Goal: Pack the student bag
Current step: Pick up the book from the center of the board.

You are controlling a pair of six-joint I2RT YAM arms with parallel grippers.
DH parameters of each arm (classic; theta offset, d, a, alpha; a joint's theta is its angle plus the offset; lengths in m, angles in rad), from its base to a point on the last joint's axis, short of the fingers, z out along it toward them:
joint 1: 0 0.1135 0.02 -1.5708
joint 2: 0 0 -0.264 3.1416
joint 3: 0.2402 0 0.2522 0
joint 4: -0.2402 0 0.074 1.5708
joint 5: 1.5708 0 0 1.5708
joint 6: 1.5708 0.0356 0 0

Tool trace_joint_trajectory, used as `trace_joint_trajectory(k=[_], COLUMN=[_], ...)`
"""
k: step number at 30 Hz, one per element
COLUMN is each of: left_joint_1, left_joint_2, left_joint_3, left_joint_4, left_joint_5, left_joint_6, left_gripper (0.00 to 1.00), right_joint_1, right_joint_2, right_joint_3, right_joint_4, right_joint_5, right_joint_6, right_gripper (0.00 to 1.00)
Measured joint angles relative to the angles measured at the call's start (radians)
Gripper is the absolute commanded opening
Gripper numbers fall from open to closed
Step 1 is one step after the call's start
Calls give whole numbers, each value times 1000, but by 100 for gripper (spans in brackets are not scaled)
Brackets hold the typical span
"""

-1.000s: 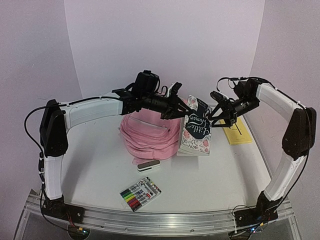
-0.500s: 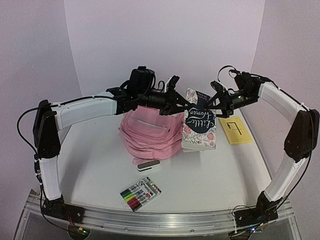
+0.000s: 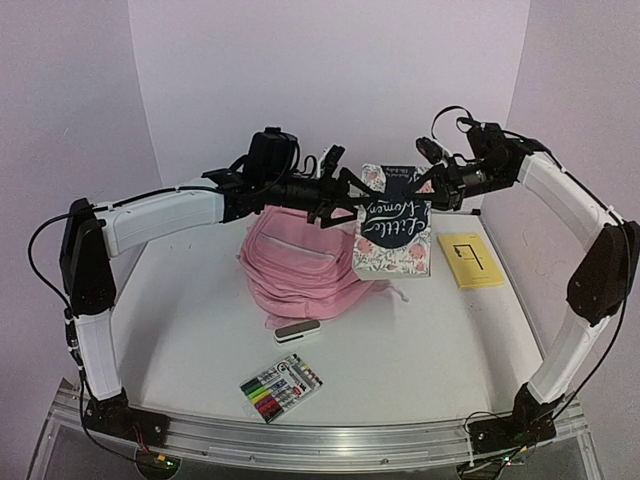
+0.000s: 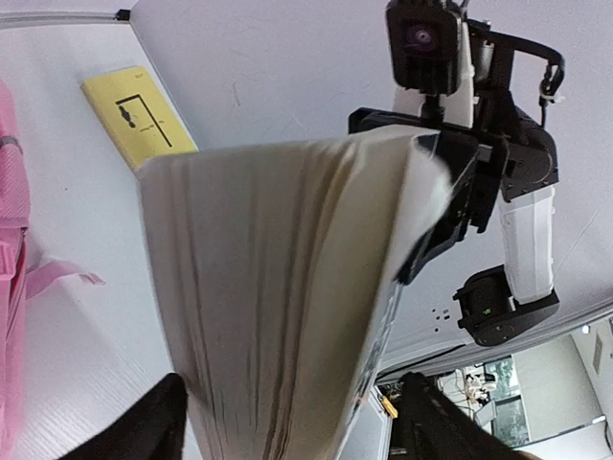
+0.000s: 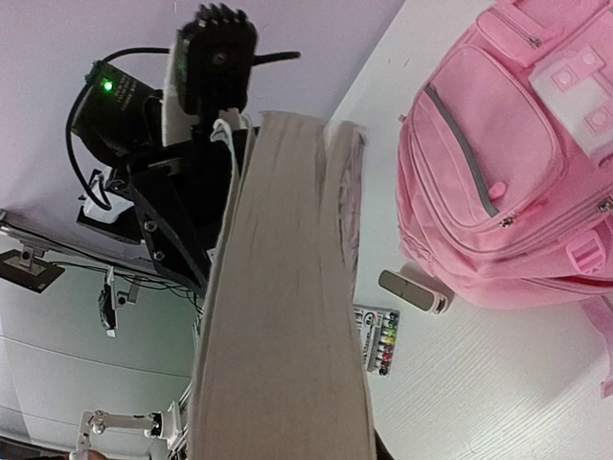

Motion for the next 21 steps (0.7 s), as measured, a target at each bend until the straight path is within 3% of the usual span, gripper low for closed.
trace_joint_trajectory(k=[2,5,14,16,21], left_joint_1=[-1,-4,-9,-9,-9], left_joint_2=[-33,-89,-116,-116,-130], left_joint_3=[-22,-55,-97,-113,-162], left_joint_4=[-42,-92,-73,-49,32], left_joint_5=[-15,-22,29,42,65], left_joint_6=[10,30,29,19,-5], left_gripper=[95,94,79,71,27], right_joint_1=[7,21,97,106,122], right_joint_2=[1,2,21,31,46], right_joint_3=[17,38,96,117,130], right_joint_4=[5,13,24,27,27], right_joint_5=[-1,-7,-35,-41,-25], right_joint_6=[10,21,38,42,43], right_gripper=[0,0,0,0,0])
